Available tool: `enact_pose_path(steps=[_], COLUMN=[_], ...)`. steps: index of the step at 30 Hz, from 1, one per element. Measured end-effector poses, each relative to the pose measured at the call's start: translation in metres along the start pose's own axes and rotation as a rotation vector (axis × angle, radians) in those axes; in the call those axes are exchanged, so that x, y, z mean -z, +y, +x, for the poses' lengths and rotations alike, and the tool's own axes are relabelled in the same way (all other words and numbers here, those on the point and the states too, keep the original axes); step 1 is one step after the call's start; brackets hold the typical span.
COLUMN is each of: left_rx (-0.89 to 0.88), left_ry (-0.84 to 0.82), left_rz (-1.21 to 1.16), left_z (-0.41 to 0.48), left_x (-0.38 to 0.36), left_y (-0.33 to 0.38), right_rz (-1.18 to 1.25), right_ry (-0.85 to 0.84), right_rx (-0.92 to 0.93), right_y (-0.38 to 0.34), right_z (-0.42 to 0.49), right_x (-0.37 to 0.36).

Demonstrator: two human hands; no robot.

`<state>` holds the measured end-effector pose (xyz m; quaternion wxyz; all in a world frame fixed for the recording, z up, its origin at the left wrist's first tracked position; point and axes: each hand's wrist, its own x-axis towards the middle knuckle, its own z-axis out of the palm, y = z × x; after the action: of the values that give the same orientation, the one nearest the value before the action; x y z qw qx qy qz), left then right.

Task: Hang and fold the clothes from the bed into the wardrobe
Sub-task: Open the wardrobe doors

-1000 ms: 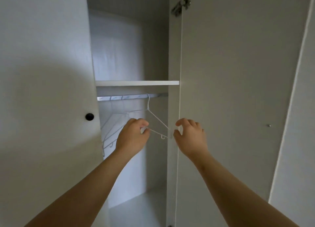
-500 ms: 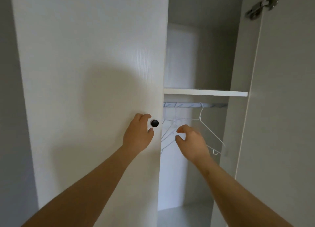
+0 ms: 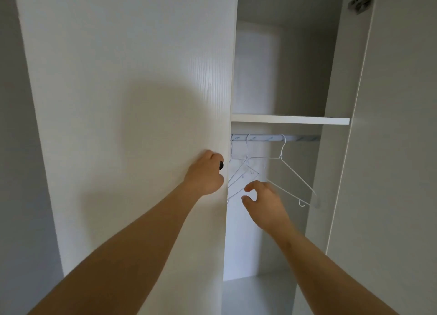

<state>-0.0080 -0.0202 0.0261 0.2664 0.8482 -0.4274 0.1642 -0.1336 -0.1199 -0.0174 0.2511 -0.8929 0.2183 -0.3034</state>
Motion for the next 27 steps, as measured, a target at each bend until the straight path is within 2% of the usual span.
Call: enact_pose_path(steps=[4, 12, 22, 27], left_rx=[0.035, -0.016, 0.229, 0.235], left_ry=[0.104, 0.476, 0.663, 0.739], left_rz=[-0.031, -0.066, -0.213, -0.388], left_z=[-0.029, -0.145, -0.245, -0.291], left_x=[0.006, 0.031, 0.081, 0.114], left_y=[0.018, 0.050, 0.051, 0.030], right_rz=[0.051, 0.194, 0.309, 0.364], right_ry=[0.001, -0.064, -0.168, -0.203], right_rx=[0.011, 0.059, 0.222, 0.312], right_y=[0.005, 0.005, -0.056, -0.105], right_z=[-0.019, -0.076, -0.132, -0.157], right_x=[0.007, 0.013, 0.002, -0.009])
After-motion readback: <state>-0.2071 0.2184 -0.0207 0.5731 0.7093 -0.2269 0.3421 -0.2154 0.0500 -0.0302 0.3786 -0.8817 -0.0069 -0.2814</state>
